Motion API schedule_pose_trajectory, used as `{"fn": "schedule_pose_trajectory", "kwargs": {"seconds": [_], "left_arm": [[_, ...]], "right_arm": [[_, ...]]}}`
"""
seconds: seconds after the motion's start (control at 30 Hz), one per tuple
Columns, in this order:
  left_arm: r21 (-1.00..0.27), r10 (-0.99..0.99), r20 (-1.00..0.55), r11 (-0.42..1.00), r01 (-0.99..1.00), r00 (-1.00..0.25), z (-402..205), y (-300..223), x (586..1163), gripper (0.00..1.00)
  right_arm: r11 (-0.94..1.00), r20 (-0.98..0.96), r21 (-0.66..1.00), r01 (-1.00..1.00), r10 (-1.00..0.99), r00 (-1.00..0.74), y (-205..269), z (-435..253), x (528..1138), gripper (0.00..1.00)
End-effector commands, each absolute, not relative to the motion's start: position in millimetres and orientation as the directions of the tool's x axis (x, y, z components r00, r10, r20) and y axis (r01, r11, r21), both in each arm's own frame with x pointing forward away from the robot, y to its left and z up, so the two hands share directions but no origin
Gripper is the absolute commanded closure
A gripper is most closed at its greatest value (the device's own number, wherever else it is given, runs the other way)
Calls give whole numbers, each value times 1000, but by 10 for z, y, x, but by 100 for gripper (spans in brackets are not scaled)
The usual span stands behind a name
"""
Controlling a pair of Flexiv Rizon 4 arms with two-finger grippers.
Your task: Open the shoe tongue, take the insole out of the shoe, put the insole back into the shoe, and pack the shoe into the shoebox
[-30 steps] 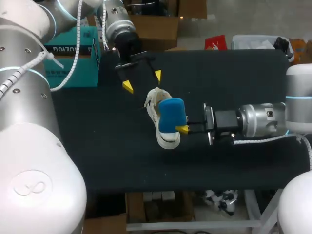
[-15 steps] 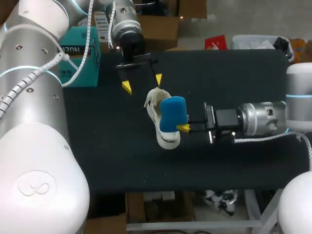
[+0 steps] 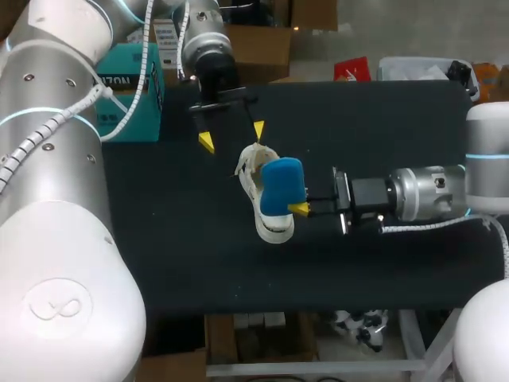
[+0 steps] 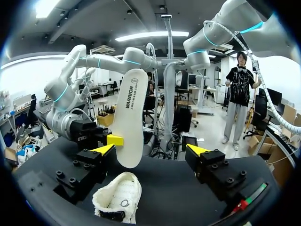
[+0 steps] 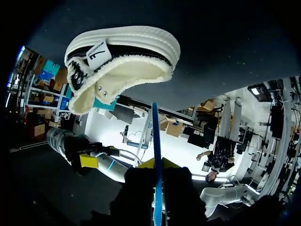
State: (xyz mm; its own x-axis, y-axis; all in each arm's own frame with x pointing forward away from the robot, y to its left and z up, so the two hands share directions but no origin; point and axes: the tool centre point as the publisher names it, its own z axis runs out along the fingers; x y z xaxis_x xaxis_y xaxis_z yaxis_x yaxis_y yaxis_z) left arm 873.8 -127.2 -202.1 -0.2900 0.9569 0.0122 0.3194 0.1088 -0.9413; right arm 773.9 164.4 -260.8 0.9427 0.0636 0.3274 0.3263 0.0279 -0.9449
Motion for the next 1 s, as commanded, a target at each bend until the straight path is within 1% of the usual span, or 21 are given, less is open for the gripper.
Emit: {"fn": "schedule_pose_trajectory", "kwargs": {"seconds": [0.03,0.3,0.6,1.0], "left_arm": [[-949,962,18,102,298,-272,-2041,-1279,8850,0],[-949,962,18,102,298,-272,-2041,-1279,8850,0],[-945,939,-33,82,318,-342,-2146,-1255,8924,0],[-946,936,-55,62,319,-348,-2229,-1257,8902,0]], "right_arm": [[33,327,-945,325,65,943,1629,-2613,7744,100],[43,342,-940,340,70,937,1648,-2603,7730,100],[11,340,-940,341,117,933,1833,-2563,7714,100],[24,345,-938,345,150,927,1866,-2495,7671,100]]}}
